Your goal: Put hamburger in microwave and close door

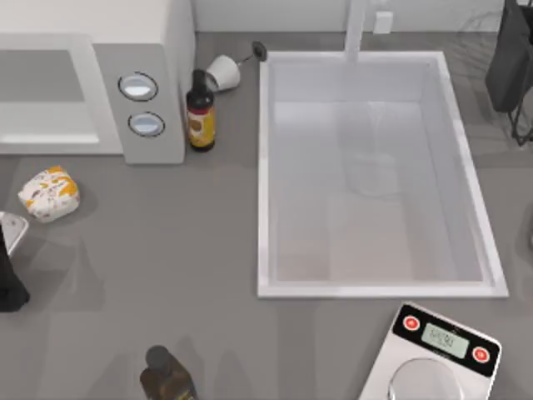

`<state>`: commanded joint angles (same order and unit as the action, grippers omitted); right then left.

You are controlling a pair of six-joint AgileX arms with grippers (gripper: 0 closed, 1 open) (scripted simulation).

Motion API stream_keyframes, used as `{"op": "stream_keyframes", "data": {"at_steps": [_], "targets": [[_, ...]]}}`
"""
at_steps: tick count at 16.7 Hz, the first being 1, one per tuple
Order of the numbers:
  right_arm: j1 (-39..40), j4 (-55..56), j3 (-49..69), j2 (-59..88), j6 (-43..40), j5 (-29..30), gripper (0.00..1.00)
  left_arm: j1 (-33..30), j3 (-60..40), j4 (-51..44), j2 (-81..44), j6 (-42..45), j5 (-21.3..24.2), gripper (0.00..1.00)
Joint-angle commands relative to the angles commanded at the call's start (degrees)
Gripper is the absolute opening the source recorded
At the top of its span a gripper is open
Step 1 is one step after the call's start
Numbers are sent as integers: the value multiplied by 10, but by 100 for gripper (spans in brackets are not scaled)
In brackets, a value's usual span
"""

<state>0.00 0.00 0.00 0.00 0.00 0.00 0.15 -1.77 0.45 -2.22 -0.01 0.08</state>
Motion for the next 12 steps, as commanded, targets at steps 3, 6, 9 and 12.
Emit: {"op": "stream_keyframes", "data": {"at_steps": [3,6,9,12], "targets": [[0,0,0,0,0,0,100,-2,18,-4,22,0,-1,100],[0,0,0,0,0,0,100,-2,18,-4,22,0,-1,100],[0,0,0,0,0,0,100,-2,18,-4,22,0,-1,85],[0,0,0,0,0,0,100,-2,18,-4,22,0,-1,62]]}}
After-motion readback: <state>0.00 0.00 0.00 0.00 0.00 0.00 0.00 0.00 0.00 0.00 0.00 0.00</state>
